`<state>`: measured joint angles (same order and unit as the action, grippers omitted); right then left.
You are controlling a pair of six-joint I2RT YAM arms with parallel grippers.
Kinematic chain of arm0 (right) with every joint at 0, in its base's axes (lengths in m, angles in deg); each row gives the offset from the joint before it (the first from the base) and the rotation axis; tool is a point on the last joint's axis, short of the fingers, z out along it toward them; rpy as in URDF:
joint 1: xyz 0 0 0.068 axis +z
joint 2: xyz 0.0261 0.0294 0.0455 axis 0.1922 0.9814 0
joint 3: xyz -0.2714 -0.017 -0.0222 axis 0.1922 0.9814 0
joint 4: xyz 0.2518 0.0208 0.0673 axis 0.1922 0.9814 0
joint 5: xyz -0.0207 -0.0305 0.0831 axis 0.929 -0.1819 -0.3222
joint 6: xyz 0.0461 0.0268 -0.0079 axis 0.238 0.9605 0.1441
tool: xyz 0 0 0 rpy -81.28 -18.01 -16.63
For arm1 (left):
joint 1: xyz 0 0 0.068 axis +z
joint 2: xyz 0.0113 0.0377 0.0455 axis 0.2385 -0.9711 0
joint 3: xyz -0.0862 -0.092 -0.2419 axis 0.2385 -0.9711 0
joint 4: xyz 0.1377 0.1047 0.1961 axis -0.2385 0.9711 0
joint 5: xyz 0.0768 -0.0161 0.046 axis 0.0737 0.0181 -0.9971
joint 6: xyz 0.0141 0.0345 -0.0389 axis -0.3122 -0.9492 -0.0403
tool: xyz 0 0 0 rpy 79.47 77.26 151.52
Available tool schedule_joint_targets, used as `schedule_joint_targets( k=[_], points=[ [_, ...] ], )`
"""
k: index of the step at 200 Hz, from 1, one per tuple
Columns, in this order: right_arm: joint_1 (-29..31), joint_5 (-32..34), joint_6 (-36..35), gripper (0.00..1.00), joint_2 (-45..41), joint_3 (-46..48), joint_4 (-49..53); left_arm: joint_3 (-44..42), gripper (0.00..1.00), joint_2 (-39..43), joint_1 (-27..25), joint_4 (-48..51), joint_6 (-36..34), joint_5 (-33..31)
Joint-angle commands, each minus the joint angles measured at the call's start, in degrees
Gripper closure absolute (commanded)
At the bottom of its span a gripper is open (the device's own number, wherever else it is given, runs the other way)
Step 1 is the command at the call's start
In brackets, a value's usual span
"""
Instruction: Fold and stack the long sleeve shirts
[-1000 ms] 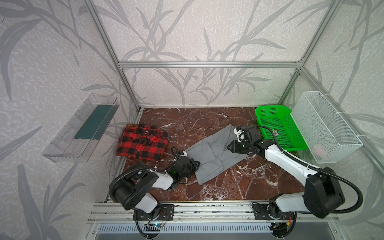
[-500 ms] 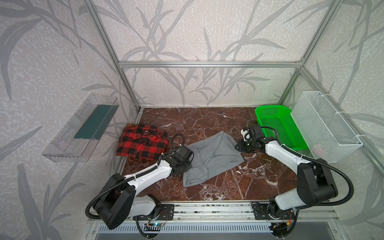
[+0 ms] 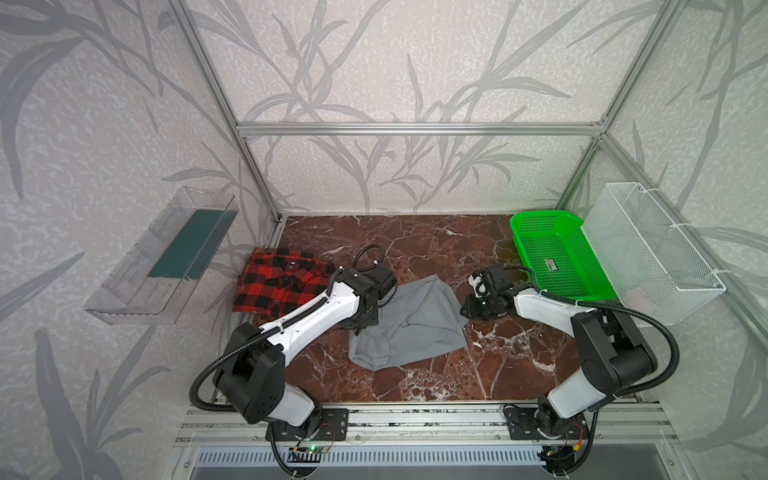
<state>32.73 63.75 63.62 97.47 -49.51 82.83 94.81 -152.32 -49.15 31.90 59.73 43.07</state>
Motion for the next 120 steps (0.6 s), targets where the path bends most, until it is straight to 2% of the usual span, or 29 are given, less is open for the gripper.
schedule_joint_targets(
  k=[1,56,82,120],
  points=[
    [1.06,-0.26,1.33,0.74,0.33,1.15,-2.85,5.37,1.00,-1.50,0.06,12.35,-0.23,-7.45],
    [5.94,0.79,3.96,0.75,0.61,3.14,-6.09,15.61,1.00,-6.98,-1.43,21.44,1.61,-11.32],
    [7.41,0.64,5.07,0.75,1.30,3.32,-7.27,18.29,1.00,-12.58,-5.73,25.51,3.07,-15.99],
    [8.48,0.53,6.02,0.75,0.62,4.18,-8.92,25.42,1.00,-23.15,-11.03,36.05,10.23,-23.30]
  ],
)
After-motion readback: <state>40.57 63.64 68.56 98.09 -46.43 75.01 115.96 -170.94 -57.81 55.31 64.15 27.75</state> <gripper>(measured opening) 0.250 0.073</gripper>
